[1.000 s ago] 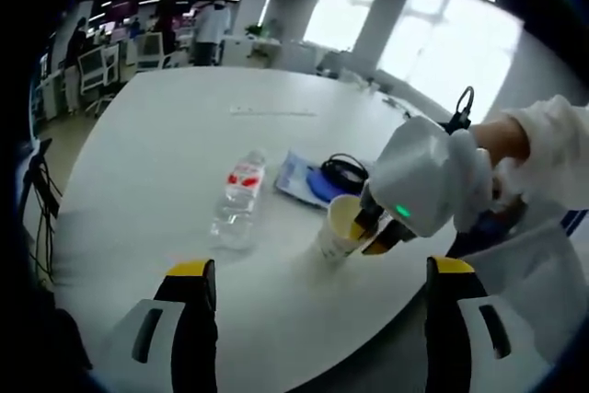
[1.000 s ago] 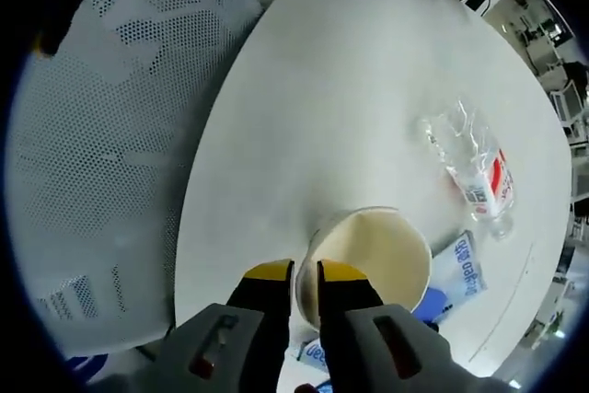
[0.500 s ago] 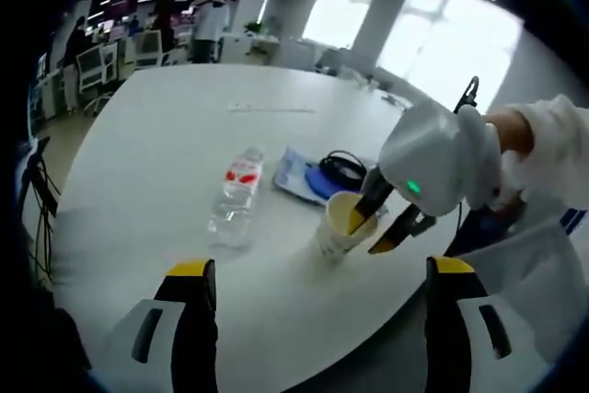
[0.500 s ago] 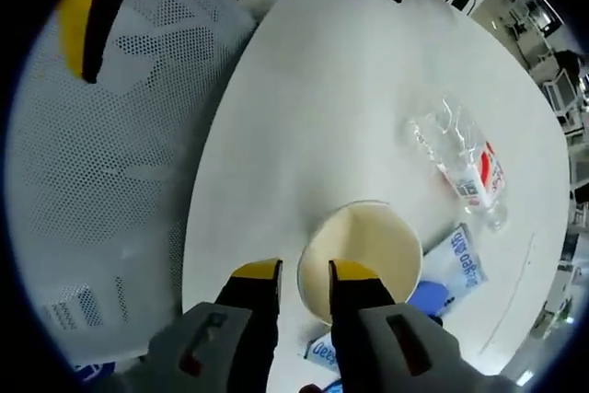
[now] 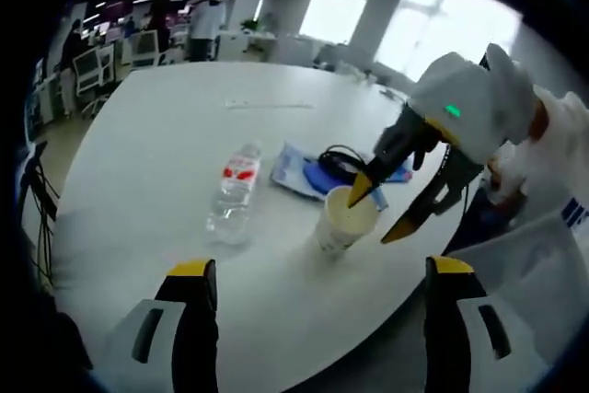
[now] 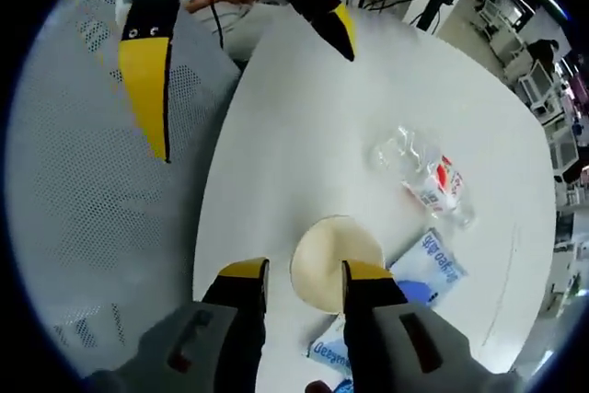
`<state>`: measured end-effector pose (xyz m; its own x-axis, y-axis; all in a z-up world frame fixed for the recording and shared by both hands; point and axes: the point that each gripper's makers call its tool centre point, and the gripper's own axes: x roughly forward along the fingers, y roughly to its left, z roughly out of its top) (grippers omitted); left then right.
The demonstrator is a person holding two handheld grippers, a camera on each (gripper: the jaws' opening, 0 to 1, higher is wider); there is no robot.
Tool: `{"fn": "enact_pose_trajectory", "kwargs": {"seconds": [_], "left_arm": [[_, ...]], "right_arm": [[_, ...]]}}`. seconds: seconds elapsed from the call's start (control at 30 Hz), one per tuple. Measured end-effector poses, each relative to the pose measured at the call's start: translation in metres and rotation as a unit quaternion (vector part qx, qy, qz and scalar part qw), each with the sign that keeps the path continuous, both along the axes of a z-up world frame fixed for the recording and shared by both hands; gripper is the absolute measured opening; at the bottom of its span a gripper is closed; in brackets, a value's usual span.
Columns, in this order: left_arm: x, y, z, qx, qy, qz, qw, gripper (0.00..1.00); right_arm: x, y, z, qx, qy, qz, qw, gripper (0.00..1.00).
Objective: Arrange the tabletop items into an orderly group along one side of the table until the central work area is clear of visible clutter.
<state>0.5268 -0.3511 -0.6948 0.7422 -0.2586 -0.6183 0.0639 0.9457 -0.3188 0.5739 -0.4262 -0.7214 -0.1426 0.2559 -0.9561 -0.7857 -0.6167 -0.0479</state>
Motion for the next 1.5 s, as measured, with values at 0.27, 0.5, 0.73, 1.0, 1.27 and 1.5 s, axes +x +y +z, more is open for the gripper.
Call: {"fn": "enact_pose_trajectory", "kwargs": {"seconds": [0.27, 0.5, 0.73, 1.0, 1.27, 1.5], "left_arm": [[0.001, 0.005, 0.001, -0.002, -0.005, 0.014, 0.9999, 0.91], [-0.002, 0.003, 0.004, -0.007, -0.004, 0.024, 0.9997, 0.89], [-0.003, 0.006, 0.004, -0.006, -0.005, 0.026, 0.9996, 0.9], [-0.002, 0.009, 0.004, -0.005, -0.01, 0.03, 0.9995, 0.9], [-0.001, 0.004, 0.01, -0.022, -0.018, 0.032, 0.9991, 0.9], [0.007, 0.01, 0.014, -0.033, -0.035, 0.045, 0.9978, 0.89]], "right_arm": [[-0.002, -0.01, 0.023, 0.051, 0.024, -0.054, 0.9969, 0.31], [-0.006, -0.008, 0.038, 0.083, 0.031, -0.077, 0.9931, 0.37], [-0.001, -0.014, 0.035, 0.085, 0.03, -0.087, 0.9921, 0.39], [0.005, -0.018, 0.037, 0.122, 0.048, -0.118, 0.9843, 0.45], [0.022, -0.028, 0.056, 0.194, 0.078, -0.173, 0.9625, 0.48], [0.034, -0.043, 0.065, 0.214, 0.095, -0.221, 0.9467, 0.48]]}}
